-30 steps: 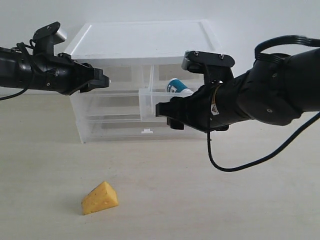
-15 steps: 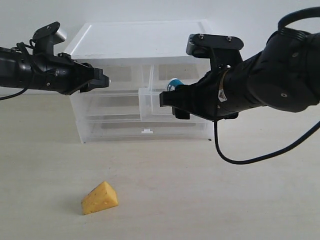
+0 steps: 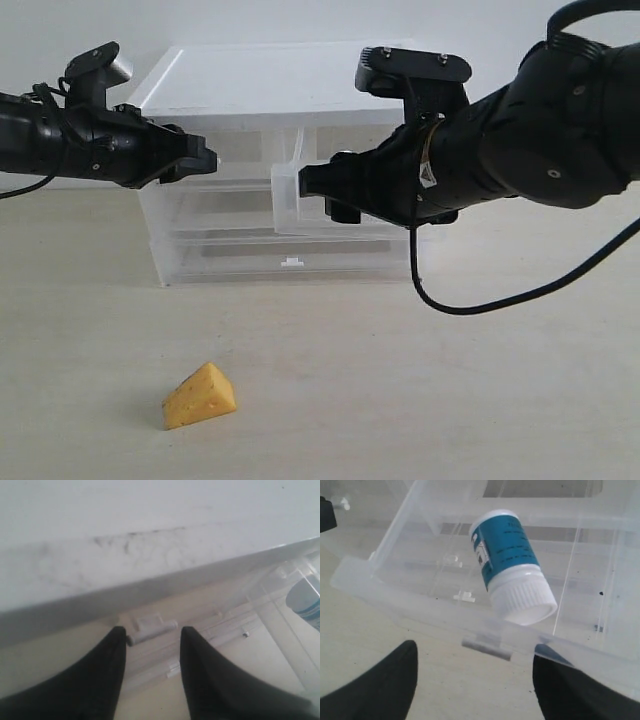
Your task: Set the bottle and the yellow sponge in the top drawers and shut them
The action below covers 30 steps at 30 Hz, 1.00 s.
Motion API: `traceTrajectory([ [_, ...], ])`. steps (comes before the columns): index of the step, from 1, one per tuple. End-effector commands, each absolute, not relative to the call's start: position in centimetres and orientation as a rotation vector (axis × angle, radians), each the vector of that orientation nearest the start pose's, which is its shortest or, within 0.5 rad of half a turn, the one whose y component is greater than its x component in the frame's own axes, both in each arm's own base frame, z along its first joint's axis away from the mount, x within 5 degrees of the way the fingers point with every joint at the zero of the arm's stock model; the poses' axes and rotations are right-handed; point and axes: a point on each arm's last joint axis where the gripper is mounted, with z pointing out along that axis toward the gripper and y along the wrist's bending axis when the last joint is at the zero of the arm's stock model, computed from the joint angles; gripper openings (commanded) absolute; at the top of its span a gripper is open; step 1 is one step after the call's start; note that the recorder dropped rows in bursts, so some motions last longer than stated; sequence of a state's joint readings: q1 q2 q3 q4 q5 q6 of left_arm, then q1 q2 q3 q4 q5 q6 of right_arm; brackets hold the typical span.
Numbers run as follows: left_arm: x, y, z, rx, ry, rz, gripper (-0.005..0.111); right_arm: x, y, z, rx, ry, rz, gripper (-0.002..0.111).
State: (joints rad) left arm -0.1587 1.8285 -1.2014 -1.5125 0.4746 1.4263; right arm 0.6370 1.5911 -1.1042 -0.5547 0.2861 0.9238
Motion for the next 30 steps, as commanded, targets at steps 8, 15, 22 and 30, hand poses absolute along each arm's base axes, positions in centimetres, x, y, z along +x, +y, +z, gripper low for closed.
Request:
traceTrajectory([
  [8, 40.1, -9.6, 23.7, 0.267, 2.093, -0.572, 0.037, 31.4, 19.7, 33.5, -0.471, 1.874, 0.292, 0.062],
  [15, 40.2, -9.4, 23.7, 0.254, 2.095, -0.551, 0.037, 31.5, 19.2, 33.0, -0.424, 1.928, 0.255, 0.062],
  [22, 40.1, -9.4, 23.7, 0.256, 2.094, -0.555, 0.037, 31.4, 19.0, 32.1, -0.411, 1.972, 0.239, 0.062],
  [30, 40.1, -9.4, 23.7, 0.256, 2.094, -0.555, 0.037, 31.0, 18.3, 30.5, -0.378, 2.064, 0.185, 0.039],
])
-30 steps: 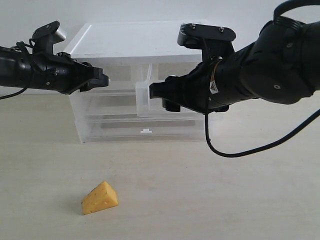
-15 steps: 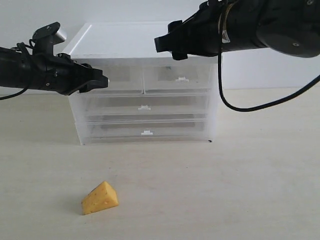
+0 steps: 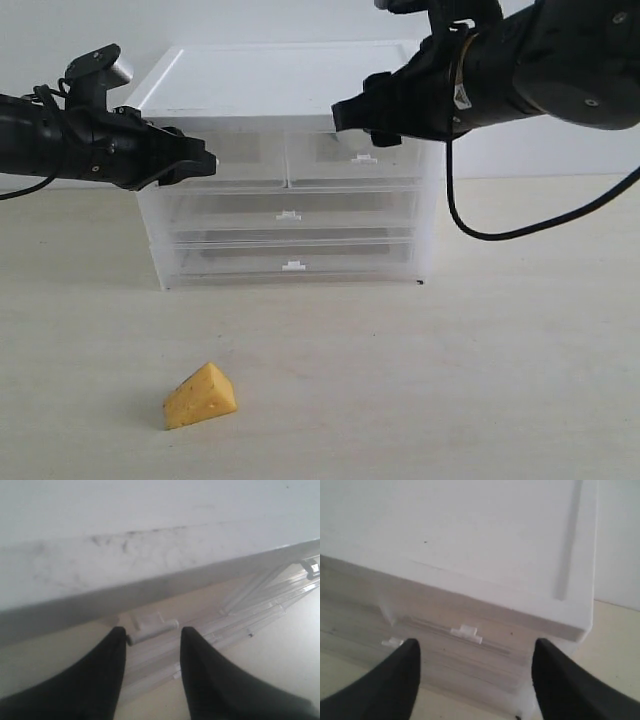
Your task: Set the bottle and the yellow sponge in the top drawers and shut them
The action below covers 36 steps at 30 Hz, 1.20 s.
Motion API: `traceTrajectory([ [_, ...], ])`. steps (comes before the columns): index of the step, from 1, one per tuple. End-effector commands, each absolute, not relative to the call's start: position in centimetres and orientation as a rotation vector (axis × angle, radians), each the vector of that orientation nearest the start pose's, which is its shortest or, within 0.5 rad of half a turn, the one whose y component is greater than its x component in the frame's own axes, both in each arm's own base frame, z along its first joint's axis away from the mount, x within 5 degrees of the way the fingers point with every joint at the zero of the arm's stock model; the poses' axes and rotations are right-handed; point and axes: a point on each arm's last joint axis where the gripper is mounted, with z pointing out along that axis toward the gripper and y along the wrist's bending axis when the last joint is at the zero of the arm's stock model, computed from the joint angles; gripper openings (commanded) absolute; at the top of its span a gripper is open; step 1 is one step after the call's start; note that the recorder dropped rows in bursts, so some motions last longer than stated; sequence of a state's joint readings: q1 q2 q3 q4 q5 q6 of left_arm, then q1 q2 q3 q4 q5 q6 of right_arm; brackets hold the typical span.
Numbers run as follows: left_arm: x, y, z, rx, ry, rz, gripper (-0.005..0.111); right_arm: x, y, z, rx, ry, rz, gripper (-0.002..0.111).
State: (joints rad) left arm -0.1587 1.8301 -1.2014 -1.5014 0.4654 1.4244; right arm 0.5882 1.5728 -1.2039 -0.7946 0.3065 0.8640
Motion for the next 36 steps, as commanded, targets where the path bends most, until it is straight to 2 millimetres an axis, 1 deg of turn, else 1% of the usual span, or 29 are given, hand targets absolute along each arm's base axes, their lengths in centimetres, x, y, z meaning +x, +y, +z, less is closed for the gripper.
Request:
traceTrajectory([
  [1, 40.1, -9.5, 23.7, 0.259, 2.094, -0.559, 0.037, 30.9, 18.3, 30.1, -0.382, 2.073, 0.186, 0.028],
  [3, 40.1, -9.6, 23.7, 0.267, 2.093, -0.574, 0.037, 30.7, 18.2, 29.3, -0.393, 2.09, 0.188, 0.005],
  [4, 40.0, -9.6, 23.7, 0.272, 2.092, -0.582, 0.037, 30.5, 18.2, 28.8, -0.398, 2.099, 0.195, 0.0],
  [6, 40.0, -9.6, 23.7, 0.273, 2.092, -0.584, 0.037, 30.3, 18.3, 28.1, -0.415, 2.106, 0.212, 0.0],
  [10, 39.9, -9.8, 23.8, 0.291, 2.09, -0.602, 0.037, 30.7, 19.0, 27.3, -0.45, 2.093, 0.247, 0.0],
  [13, 39.9, -9.8, 23.8, 0.295, 2.089, -0.603, 0.037, 31.6, 19.6, 27.1, -0.445, 2.089, 0.257, 0.001],
  [15, 39.8, -9.8, 23.8, 0.313, 2.09, -0.592, 0.037, 32.4, 19.9, 27.1, -0.405, 2.101, 0.255, 0.009],
  [18, 39.8, -9.8, 23.8, 0.334, 2.093, -0.574, 0.037, 33.5, 20.6, 27.2, -0.402, 2.092, 0.252, 0.024],
  [20, 39.8, -9.8, 23.8, 0.334, 2.093, -0.574, 0.037, 34.2, 21.0, 27.0, -0.41, 2.088, 0.242, 0.028],
  [26, 39.8, -9.7, 23.7, 0.363, 2.094, -0.544, 0.037, 36.1, 22.2, 25.9, -0.424, 2.094, 0.217, 0.028],
  [29, 39.8, -9.6, 23.6, 0.374, 2.096, -0.527, 0.037, 36.6, 22.4, 25.7, -0.437, 2.087, 0.204, 0.028],
  [32, 39.9, -9.4, 23.5, 0.383, 2.1, -0.48, 0.037, 37.2, 22.2, 25.7, -0.417, 2.087, 0.206, 0.028],
  [36, 40.0, -9.2, 23.5, 0.379, 2.1, -0.445, 0.037, 37.9, 21.2, 25.9, -0.38, 2.084, 0.196, 0.028],
])
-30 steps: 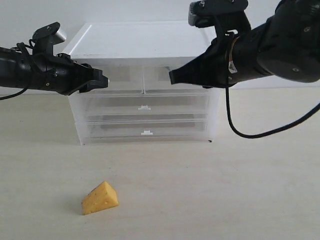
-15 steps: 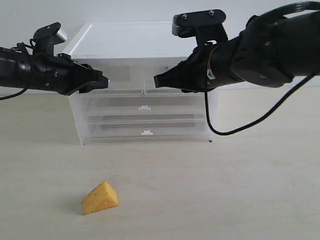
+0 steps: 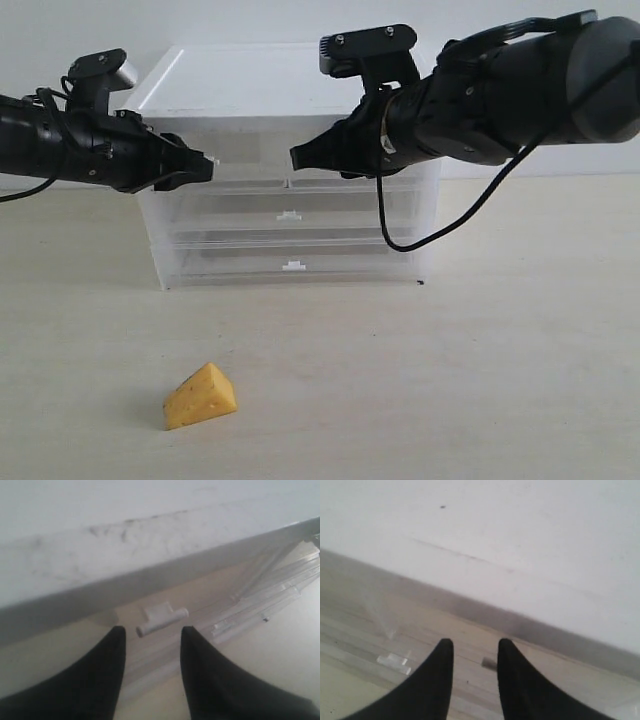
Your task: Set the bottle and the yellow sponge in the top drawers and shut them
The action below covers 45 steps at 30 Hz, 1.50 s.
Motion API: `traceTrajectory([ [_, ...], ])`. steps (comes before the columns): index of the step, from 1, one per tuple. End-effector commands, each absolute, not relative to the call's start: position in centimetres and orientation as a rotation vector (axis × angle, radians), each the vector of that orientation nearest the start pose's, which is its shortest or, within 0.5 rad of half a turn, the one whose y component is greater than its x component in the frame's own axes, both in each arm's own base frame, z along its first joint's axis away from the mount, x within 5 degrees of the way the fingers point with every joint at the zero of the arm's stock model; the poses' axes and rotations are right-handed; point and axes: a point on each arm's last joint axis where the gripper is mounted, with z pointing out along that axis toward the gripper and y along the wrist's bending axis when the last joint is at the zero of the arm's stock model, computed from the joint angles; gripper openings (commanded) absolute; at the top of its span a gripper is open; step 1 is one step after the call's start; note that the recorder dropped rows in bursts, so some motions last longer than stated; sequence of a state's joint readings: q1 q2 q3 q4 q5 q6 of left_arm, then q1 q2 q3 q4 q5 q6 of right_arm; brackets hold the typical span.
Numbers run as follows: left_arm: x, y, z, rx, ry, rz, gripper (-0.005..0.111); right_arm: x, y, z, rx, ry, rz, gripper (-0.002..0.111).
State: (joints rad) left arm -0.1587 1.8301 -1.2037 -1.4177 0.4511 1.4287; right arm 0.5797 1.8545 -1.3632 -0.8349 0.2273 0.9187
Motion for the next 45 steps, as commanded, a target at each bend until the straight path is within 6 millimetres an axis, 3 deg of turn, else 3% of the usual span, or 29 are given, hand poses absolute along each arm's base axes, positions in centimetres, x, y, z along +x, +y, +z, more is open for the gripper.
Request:
traceTrajectory([
  [1, 40.1, -9.1, 23.5, 0.373, 2.101, -0.435, 0.037, 38.0, 21.0, 25.9, -0.368, 2.086, 0.195, 0.028],
  [12, 39.7, -10.0, 23.9, 0.235, 2.116, -0.695, 0.037, 38.2, 20.6, 26.0, -0.356, 2.086, 0.193, 0.028],
  [19, 39.4, -8.6, 24.3, 0.116, 2.122, -0.961, 0.037, 38.2, 20.6, 26.0, -0.354, 2.087, 0.191, 0.028],
  [24, 39.9, -7.0, 23.1, 0.0, 2.077, -1.271, 0.037, 38.2, 20.5, 25.9, -0.355, 2.089, 0.185, 0.028],
  [27, 40.3, -6.5, 21.2, -0.041, 2.075, -1.388, 0.037, 38.2, 20.5, 25.9, -0.354, 2.091, 0.184, 0.028],
  [33, 41.1, -6.7, 18.5, -0.053, 2.071, -1.443, 0.037, 38.2, 20.5, 25.9, -0.359, 2.089, 0.183, 0.028],
  [36, 41.5, -6.7, 18.9, -0.044, 2.057, -1.45, 0.037, 38.2, 20.5, 25.9, -0.36, 2.088, 0.185, 0.028],
  [41, 42.3, -6.9, 21.0, -0.015, 1.996, -1.529, 0.037, 38.2, 20.6, 26.0, -0.361, 2.085, 0.188, 0.028],
  [45, 42.5, -6.9, 21.1, -0.026, 1.998, -1.516, 0.037, 38.2, 20.6, 26.0, -0.362, 2.084, 0.19, 0.028],
])
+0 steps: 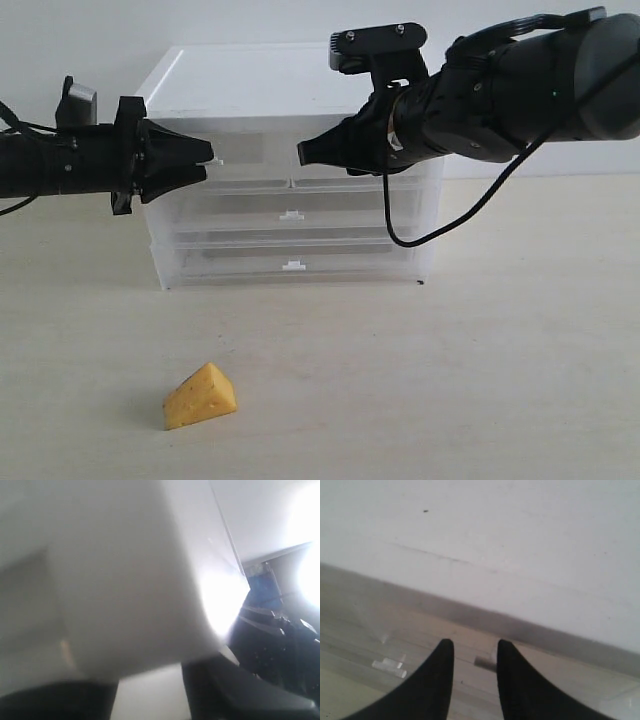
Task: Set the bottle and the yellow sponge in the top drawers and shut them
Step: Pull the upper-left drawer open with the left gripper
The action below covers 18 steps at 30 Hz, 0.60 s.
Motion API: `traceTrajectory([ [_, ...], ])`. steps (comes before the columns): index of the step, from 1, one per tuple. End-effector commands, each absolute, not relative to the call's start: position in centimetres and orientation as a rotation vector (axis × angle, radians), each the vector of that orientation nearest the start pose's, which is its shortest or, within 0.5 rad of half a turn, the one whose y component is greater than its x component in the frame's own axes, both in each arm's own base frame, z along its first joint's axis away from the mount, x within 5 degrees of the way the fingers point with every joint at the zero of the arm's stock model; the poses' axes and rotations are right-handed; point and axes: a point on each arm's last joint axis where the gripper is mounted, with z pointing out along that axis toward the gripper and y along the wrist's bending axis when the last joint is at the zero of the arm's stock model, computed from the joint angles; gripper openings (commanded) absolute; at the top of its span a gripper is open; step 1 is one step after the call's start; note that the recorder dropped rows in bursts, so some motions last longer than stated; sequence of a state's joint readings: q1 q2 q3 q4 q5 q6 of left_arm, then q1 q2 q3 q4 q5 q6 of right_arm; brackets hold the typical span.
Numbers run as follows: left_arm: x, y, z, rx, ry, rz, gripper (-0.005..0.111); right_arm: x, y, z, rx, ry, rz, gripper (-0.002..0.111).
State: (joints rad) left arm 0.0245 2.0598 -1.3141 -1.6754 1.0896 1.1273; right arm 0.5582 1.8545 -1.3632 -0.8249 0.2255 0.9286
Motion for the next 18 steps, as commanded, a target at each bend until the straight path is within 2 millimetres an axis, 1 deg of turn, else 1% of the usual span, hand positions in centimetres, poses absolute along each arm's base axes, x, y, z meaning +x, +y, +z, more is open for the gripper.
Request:
traceTrajectory([
  [1, 42.51, -6.86, 21.15, -0.026, 1.998, -1.516, 0.037, 38.23, 20.6, 25.97, -0.363, 2.083, 0.192, 0.028],
  [3, 42.56, -6.86, 20.88, -0.031, 2.002, -1.518, 0.035, 38.23, 20.61, 25.98, -0.363, 2.082, 0.194, 0.028],
  [4, 42.6, -6.85, 20.72, -0.034, 2.005, -1.519, 0.03, 38.23, 20.63, 25.99, -0.364, 2.081, 0.195, 0.028],
  [7, 42.66, -6.83, 20.53, -0.024, 2.006, -1.506, 0.008, 38.23, 20.63, 25.99, -0.364, 2.081, 0.195, 0.028],
  [8, 42.66, -6.83, 20.52, -0.021, 2.005, -1.502, 0.004, 38.23, 20.63, 25.99, -0.364, 2.081, 0.195, 0.028],
  [13, 42.51, -6.94, 20.66, -0.001, 1.995, -1.527, 0.004, 38.23, 20.63, 25.99, -0.373, 2.078, 0.19, 0.028],
  [16, 42.08, -7.17, 20.88, 0.057, 1.969, -1.576, 0.004, 38.23, 20.63, 25.99, -0.385, 2.076, 0.183, 0.028],
  [18, 41.67, -7.25, 20.73, 0.06, 1.97, -1.601, 0.004, 38.23, 20.63, 25.99, -0.385, 2.076, 0.183, 0.028],
])
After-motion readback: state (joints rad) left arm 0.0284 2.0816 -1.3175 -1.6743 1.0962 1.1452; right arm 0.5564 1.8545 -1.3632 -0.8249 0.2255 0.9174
